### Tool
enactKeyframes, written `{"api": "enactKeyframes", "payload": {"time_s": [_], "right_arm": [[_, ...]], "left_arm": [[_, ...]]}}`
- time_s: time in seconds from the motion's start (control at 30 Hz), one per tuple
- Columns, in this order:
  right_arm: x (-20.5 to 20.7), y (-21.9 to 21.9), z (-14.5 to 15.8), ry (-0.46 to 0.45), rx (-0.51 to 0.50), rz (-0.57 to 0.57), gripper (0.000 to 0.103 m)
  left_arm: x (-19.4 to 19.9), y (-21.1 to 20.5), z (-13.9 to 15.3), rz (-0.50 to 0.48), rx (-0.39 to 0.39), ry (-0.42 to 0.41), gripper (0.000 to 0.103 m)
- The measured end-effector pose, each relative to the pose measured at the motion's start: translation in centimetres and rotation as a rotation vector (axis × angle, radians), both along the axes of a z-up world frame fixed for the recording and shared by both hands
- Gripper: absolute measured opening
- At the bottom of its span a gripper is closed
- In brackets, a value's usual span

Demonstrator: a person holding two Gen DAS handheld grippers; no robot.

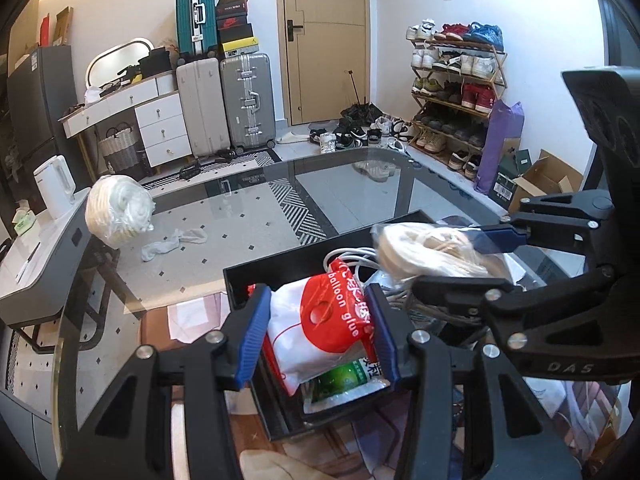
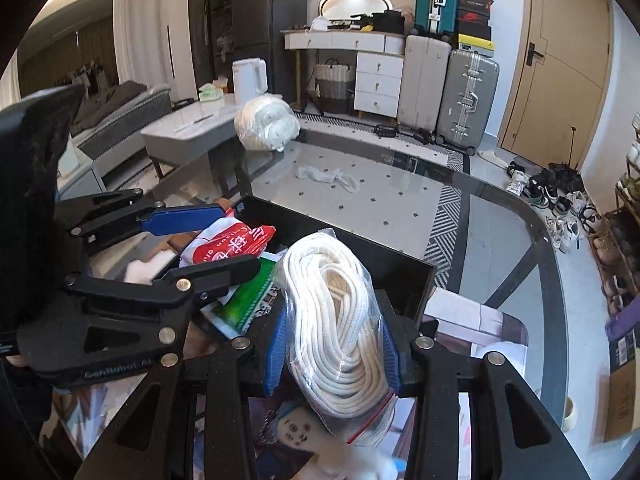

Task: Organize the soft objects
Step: 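Carry the red packet with the left gripper while the right gripper carries the rope coil over the box, then lower both held items into the black box and open both grippers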

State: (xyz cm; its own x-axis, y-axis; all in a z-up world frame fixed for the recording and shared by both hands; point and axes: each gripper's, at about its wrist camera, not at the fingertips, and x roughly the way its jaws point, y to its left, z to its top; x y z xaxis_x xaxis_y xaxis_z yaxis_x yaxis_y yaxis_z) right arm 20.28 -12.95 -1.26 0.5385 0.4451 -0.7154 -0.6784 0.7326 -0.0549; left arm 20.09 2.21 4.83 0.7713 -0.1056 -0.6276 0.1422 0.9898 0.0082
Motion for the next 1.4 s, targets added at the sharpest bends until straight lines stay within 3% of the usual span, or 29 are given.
{"api": "enactKeyframes", "payload": {"time_s": [0.3, 0.67, 0.8, 0.83, 0.93, 1.07, 1.13, 1.27, 1.4], "right_arm": [[1.6, 1.4, -1.6, -0.024, -0.102, 0.078, 0.04], [2.3, 2.3, -2.3, 0.011, -0.142, 0.187, 0.041], [1.9, 1.9, -2.4, 0.005, -0.153, 0.197, 0.054], [1.5, 1.9, -2.3, -0.014, -0.161, 0.201, 0.067], [0.6, 1.1, -1.7, -0.057, -0.146, 0.197, 0.085], [0.0, -0.8, -0.5, -0.061, -0.091, 0.179, 0.091], [-0.7, -1.6, 0.0, -0.076, -0.069, 0.157, 0.102], [-2.2, -3.6, 1.1, -0.099, -0.012, 0.07, 0.102], [-3.7, -5.7, 1.5, -0.065, 0.055, -0.013, 0.102]], "left_arm": [[1.5, -0.5, -2.0, -0.013, 0.029, 0.043, 0.048], [1.1, 0.1, -2.1, -0.035, 0.038, 0.054, 0.049], [1.0, 0.1, -1.9, -0.045, 0.018, 0.069, 0.054], [0.9, 0.2, -1.8, -0.05, 0.005, 0.073, 0.059], [0.5, 0.5, -1.5, -0.052, -0.025, 0.078, 0.07], [-0.8, 0.8, -0.9, -0.057, -0.063, 0.065, 0.09], [-1.7, 0.9, -0.5, -0.058, -0.081, 0.054, 0.1], [-3.5, 1.7, 0.2, -0.015, -0.115, 0.034, 0.103], [-5.8, 2.9, 0.3, 0.028, -0.118, 0.017, 0.103]]}}
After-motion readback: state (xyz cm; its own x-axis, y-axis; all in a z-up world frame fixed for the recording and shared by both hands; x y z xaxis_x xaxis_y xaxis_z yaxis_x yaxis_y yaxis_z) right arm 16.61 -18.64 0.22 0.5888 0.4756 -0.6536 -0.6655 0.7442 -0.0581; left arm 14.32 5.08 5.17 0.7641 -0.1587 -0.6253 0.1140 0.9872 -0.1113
